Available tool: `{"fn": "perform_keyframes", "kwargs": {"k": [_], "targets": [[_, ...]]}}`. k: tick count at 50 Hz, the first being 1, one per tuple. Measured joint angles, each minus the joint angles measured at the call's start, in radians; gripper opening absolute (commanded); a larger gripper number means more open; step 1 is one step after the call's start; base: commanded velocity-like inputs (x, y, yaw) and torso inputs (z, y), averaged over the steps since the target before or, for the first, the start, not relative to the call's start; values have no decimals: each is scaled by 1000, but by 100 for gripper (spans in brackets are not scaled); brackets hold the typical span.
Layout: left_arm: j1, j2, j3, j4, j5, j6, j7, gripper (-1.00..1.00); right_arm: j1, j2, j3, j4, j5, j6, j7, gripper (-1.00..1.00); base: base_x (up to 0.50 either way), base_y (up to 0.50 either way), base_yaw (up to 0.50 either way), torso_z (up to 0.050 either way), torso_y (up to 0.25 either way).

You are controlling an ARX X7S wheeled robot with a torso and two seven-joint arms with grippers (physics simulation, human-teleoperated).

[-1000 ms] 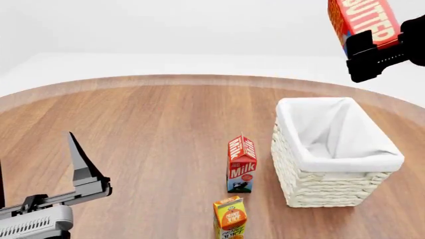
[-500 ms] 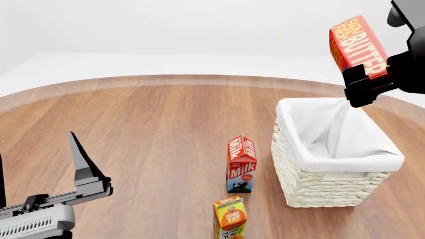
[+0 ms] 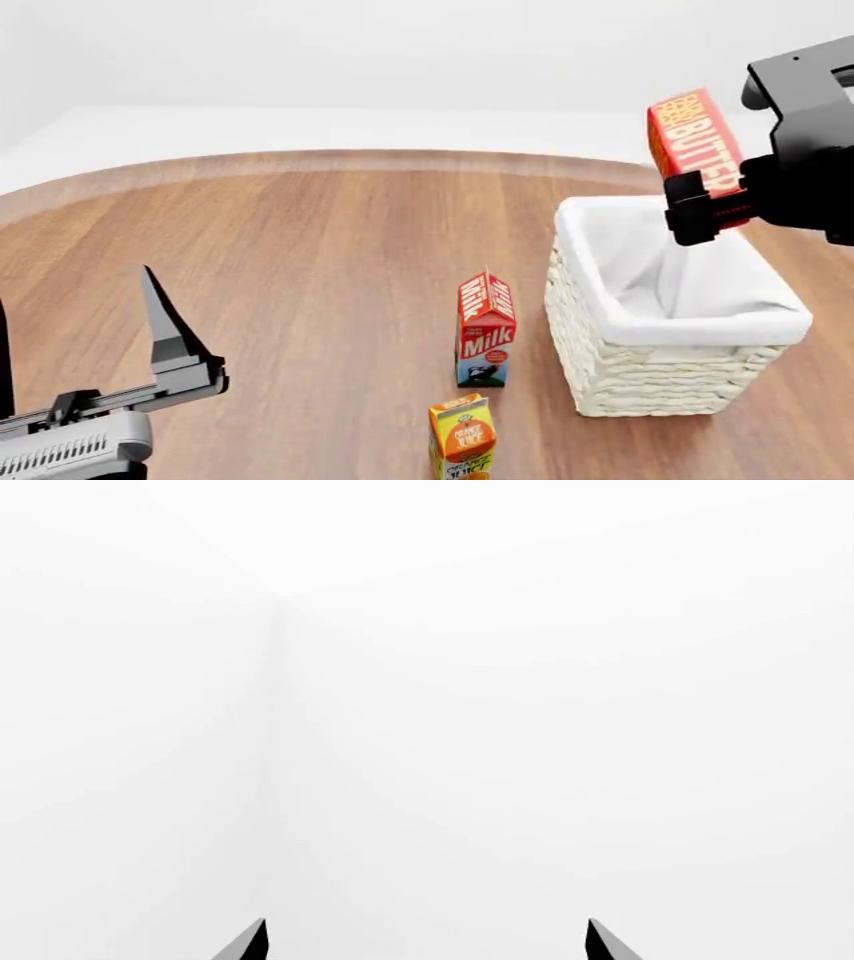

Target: Pick up the cream cheese box and the butter, and put them in the basket.

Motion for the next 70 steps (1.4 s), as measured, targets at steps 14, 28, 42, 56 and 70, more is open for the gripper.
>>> {"fn": "perform_keyframes", "kwargs": {"k": [14, 28, 42, 56, 70], "targets": [[-2, -1, 3, -1, 2, -1, -1, 100, -83, -3, -8, 22, 2, -45, 4, -100, 0, 0, 0, 0, 1], [-3, -1, 6, -3, 2, -1, -2, 100, -149, -20, -19, 54, -8, -82, -9, -100, 0, 0, 0, 1, 1], [-4, -1, 8, -5, 0, -1, -2, 100, -199, -37, -26, 94, -15, -108, -23, -100, 0, 0, 0, 1, 1], [-5, -2, 11, -6, 1, -2, -4, 100, -240, -62, -25, 165, -19, -138, -41, -100, 0, 0, 0, 0, 1], [-7, -2, 14, -9, 3, -2, -4, 100, -255, -86, -32, 203, -38, -148, -56, -100, 0, 0, 0, 1, 1]]}}
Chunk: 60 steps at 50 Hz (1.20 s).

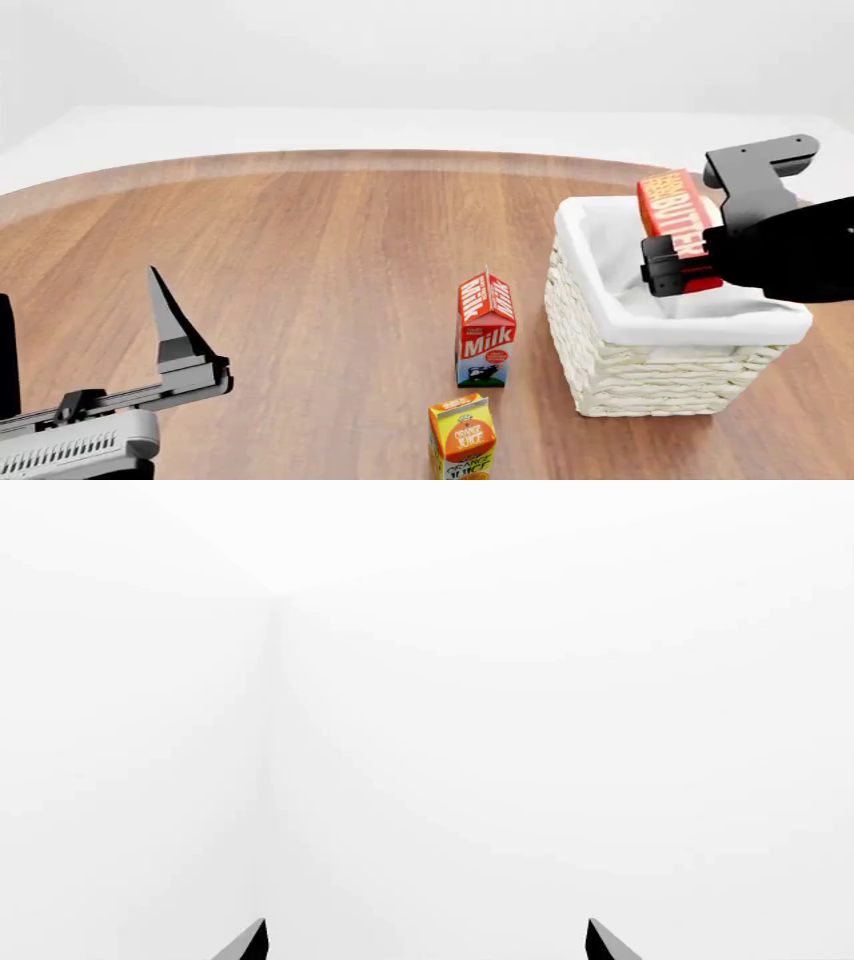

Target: Pick up the cream cheese box and the butter, and put them in the basket.

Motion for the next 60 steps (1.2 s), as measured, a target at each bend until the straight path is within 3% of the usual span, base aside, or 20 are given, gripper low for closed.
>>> {"fn": "perform_keyframes", "kwargs": {"k": [4, 5, 35, 43, 60], "targets": [[-1, 0, 1, -2, 0, 1, 0, 100, -3, -7, -3, 7, -8, -2, -5, -100, 0, 0, 0, 0, 3], [-1, 0, 1, -2, 0, 1, 0, 100, -4, -9, -4, 9, -10, -2, -7, 100, 0, 0, 0, 0, 0], [-2, -2, 5, -3, 1, 1, -2, 100, 41, 1, 26, -37, -82, 14, 0, 100, 0, 0, 0, 0, 0], [0, -4, 4, -2, 0, 2, -4, 100, 87, 84, 57, -242, -54, 26, 63, 100, 0, 0, 0, 0, 0], [7, -7, 0, 6, -1, 5, -8, 100, 214, 363, 161, -847, 54, 39, 271, 100, 0, 0, 0, 0, 0]]}}
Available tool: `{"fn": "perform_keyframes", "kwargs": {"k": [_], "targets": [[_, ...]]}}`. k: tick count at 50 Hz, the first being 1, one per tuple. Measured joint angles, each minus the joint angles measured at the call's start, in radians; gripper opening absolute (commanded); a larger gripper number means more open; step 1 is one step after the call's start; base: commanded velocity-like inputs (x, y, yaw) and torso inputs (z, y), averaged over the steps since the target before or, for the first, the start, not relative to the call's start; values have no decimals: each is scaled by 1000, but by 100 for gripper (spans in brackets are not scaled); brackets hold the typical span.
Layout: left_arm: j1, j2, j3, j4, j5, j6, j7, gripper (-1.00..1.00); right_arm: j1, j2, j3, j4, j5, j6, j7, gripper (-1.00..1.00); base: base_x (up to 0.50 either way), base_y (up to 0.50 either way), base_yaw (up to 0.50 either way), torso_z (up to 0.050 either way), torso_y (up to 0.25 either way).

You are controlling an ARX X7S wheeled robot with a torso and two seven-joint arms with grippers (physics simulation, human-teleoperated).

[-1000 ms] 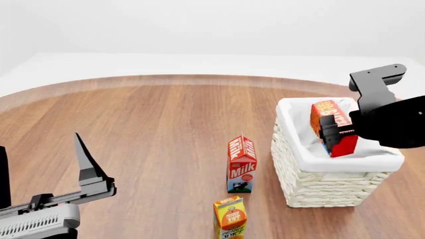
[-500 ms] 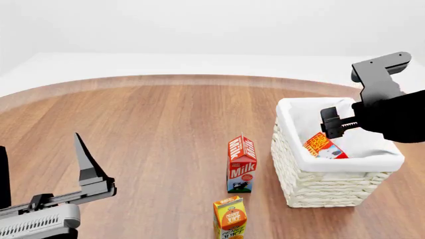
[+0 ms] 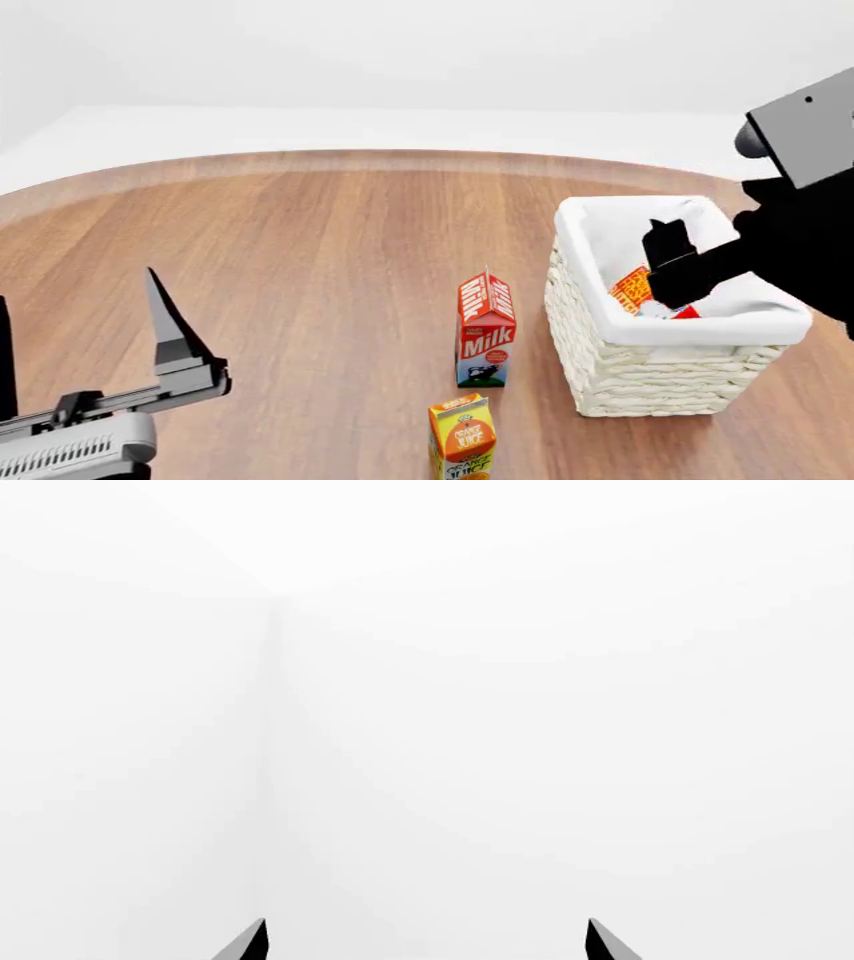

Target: Pick up the cream cheese box and the butter, and put them in the basket.

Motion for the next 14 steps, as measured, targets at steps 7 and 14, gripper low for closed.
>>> {"fn": "perform_keyframes", "kwargs": {"k": [7, 14], "targets": [[4, -2, -4, 8, 1, -1, -3, 100, 51, 107, 48, -207, 54, -7, 75, 100, 0, 0, 0, 0, 0], [7, -5, -9, 17, 3, -4, -8, 100, 89, 217, 91, -396, 81, -53, 133, 100, 0, 0, 0, 0, 0]]}}
